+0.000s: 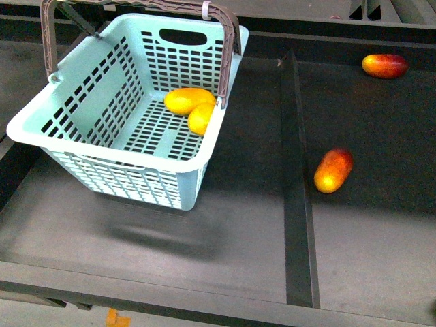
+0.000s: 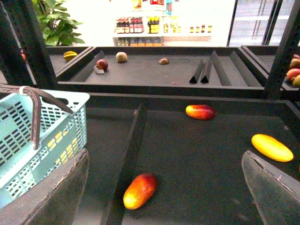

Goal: Pick lemon and mango into basket

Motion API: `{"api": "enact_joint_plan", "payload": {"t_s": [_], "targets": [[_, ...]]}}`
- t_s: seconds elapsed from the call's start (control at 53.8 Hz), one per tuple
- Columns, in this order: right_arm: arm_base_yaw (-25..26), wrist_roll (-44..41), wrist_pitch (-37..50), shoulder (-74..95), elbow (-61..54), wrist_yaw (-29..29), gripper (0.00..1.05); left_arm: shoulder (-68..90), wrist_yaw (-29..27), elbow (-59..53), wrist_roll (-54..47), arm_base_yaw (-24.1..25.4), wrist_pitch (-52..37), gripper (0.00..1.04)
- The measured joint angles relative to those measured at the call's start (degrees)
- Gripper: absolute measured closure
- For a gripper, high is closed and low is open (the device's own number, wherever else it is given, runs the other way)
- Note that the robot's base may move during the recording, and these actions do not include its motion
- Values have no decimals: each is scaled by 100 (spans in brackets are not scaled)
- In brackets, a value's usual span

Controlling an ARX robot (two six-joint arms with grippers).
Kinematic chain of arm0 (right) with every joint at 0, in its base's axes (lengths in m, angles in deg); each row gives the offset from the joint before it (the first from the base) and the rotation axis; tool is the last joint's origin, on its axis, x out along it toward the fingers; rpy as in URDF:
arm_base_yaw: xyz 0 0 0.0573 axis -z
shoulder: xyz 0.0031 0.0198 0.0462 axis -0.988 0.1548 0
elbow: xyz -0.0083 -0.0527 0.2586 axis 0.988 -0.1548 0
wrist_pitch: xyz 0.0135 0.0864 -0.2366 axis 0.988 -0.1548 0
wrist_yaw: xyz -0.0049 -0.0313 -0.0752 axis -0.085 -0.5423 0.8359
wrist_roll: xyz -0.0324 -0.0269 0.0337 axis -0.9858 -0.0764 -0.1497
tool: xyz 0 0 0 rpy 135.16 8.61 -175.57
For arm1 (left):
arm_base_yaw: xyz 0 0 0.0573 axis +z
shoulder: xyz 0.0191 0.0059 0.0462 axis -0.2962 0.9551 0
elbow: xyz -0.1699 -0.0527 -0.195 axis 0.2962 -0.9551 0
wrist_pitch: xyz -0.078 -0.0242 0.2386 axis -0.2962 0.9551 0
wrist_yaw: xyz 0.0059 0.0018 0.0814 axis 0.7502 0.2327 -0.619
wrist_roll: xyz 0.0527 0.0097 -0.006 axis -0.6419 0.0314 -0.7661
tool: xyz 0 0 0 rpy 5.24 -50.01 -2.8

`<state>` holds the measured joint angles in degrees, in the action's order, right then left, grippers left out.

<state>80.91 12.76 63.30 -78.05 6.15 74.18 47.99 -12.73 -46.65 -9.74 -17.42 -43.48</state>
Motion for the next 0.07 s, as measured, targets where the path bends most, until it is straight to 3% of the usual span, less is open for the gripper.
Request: {"api": "enact_joint_plan", "payload": {"t_s": [0.074], "targets": [[0, 0, 0, 0, 0, 0, 9, 0, 0, 0, -9, 0, 0, 8]]}}
